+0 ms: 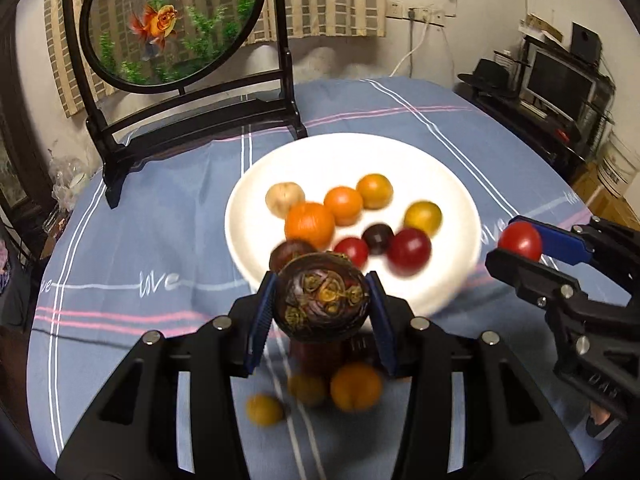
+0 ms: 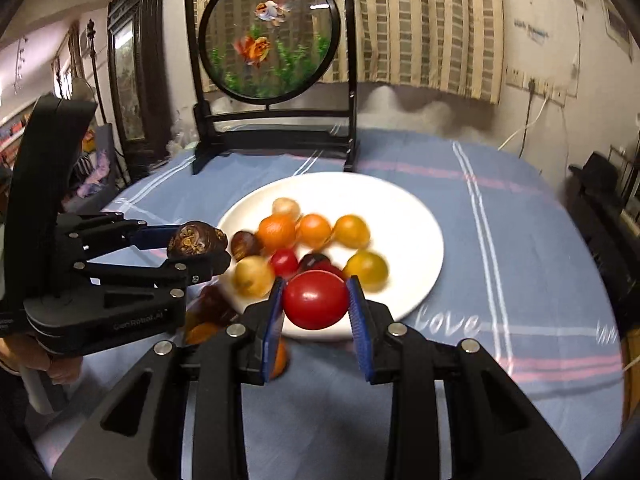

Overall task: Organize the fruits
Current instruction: 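Set the dark fruit and small red tomato on the plate and open both tools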

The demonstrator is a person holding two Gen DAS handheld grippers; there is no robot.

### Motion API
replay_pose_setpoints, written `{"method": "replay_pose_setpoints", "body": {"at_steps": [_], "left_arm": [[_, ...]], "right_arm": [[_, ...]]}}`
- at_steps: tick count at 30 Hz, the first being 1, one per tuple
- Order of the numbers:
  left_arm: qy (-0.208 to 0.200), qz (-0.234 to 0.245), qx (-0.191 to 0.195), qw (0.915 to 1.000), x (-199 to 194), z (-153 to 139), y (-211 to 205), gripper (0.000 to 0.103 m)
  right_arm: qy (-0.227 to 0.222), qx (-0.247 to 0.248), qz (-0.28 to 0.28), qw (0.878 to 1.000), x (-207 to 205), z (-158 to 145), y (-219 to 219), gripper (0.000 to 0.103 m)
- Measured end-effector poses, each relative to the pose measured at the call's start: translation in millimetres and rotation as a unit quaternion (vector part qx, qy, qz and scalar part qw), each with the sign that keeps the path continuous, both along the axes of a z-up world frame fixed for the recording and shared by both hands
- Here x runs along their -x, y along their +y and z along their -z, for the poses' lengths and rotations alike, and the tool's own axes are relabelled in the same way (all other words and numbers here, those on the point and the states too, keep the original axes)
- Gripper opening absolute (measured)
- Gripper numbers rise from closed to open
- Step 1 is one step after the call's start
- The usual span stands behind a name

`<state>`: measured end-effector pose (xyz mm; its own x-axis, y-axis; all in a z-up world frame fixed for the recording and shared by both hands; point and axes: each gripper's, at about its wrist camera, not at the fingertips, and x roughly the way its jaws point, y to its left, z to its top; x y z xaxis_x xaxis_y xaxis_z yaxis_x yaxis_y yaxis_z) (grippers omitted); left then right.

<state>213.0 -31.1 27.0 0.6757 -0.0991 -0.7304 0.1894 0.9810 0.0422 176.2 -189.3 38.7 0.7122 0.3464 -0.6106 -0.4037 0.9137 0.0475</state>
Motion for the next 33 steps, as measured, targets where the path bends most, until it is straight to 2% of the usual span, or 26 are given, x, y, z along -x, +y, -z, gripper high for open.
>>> {"method": "replay_pose_setpoints", "body": {"at_steps": [5, 11, 13, 15, 16, 18, 21, 27, 33], "left_arm": [[0.015, -0.013, -0.001, 0.9998, -40, 8, -3, 0.046], [0.025, -0.022, 0.008, 0.9994, -64, 21, -1, 0.047], [0.024, -0.032, 0.018, 0.999, -68, 23, 4, 0.052], [0.025, -0.039, 0.048, 0.9978, -69, 22, 13, 0.072], [0.02, -0.039, 0.06, 0.9972, -67, 20, 16, 0.079], [0.006, -0.039, 0.067, 0.997, -61, 14, 19, 0.079], [-0.005, -0.037, 0.054, 0.9979, -50, 6, 18, 0.079], [-0.009, -0.044, 0.045, 0.998, -25, -1, 24, 0.082], [-0.008, -0.041, 0.027, 0.9988, 8, 2, 32, 0.082]], "right_arm": [[-0.002, 0.023, -0.001, 1.0, -37, 12, 11, 0.032], [0.006, 0.041, 0.009, 0.999, -66, 29, 24, 0.032], [0.01, 0.049, 0.018, 0.999, -69, 33, 24, 0.038], [0.001, 0.054, 0.031, 0.998, -68, 34, 21, 0.064], [-0.008, 0.052, 0.034, 0.998, -66, 33, 19, 0.064], [-0.012, 0.049, 0.037, 0.998, -63, 31, 13, 0.064], [-0.011, 0.034, 0.041, 0.999, -54, 23, 3, 0.064], [0.01, -0.001, 0.051, 0.999, -33, 17, -13, 0.064], [0.014, -0.003, 0.045, 0.999, 0, 16, -17, 0.064]]}}
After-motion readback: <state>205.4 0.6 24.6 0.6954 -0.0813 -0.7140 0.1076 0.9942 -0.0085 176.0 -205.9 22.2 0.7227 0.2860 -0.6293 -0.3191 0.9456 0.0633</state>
